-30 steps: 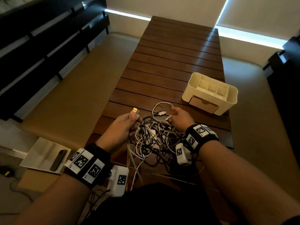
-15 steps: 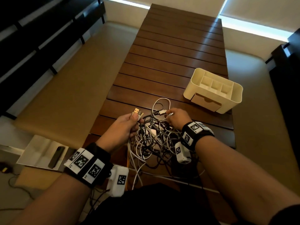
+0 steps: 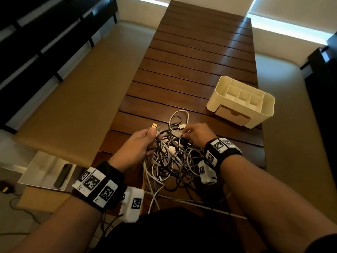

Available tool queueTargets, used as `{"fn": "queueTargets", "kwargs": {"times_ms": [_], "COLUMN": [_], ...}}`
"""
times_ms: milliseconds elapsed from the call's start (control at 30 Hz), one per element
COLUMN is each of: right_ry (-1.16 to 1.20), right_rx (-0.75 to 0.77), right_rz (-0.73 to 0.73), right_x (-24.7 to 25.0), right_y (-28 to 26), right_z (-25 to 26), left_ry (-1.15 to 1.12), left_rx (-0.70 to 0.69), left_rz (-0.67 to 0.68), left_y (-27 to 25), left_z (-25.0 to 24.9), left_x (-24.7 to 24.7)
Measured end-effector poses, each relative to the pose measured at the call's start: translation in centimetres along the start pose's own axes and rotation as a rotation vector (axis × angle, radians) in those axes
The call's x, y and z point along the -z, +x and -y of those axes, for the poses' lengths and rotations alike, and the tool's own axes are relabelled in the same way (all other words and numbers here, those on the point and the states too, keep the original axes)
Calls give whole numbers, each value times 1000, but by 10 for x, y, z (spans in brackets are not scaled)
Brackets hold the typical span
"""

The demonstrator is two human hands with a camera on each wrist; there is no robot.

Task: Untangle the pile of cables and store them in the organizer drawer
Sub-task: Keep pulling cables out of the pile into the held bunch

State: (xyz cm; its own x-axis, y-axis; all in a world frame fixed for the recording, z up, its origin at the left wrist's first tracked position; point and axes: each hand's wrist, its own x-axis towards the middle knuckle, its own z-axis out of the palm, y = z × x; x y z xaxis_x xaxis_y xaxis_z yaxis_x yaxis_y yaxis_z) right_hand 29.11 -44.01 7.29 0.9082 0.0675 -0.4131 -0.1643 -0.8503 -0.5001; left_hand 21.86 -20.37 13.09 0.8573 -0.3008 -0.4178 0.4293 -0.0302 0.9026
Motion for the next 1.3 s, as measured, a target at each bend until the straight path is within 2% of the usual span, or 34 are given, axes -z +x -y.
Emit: {"fn": "queueTargets", "kwargs": {"times_ms": [100,200,267,367,433,500,567,700,900,967,1067,1233,1300], "right_ry": [310,478,440,201,70,61,124,238,144,115,76,-85,-185], "right_rx": [48,66,52,33,28,-48,-159,-205,-226,-184,-109,-201,-189], "right_rz": [-49,-137,-235,-379,-441,-477,-417,-40,135,141,57,49,-71], "right_x": [6,14,16,19,22,28,31,32,31,30,24,16,16], "right_y": [-15,-31,-39,-49,-55,-61,-61,-68,-98,-104,-107,-108,-108], "right_z": [1,2,2,2,2,0,-6,-10,8,10,8,0,4], "left_ry": [6,8,12,17,13,7,34,72,37,39,30,36,36], "left_rx": [-4,-2,-7,-30,-51,-71,-91,-130,-193,-195,-199,-202,-200], "left_rz": [-18,-23,-7,15,20,18,7,-26,-16,-16,-13,-19,-26], "left_y": [-3,-5,-7,-15,-22,-30,-38,-54,-70,-75,-81,-90,-92], "left_z": [-2,-5,-7,-10,-11,-13,-15,-18,-14,-13,-11,-8,-7], "left_x": [0,-3,-7,-13,-16,-17,-16,-16,-16,-17,-17,-15,-13]}}
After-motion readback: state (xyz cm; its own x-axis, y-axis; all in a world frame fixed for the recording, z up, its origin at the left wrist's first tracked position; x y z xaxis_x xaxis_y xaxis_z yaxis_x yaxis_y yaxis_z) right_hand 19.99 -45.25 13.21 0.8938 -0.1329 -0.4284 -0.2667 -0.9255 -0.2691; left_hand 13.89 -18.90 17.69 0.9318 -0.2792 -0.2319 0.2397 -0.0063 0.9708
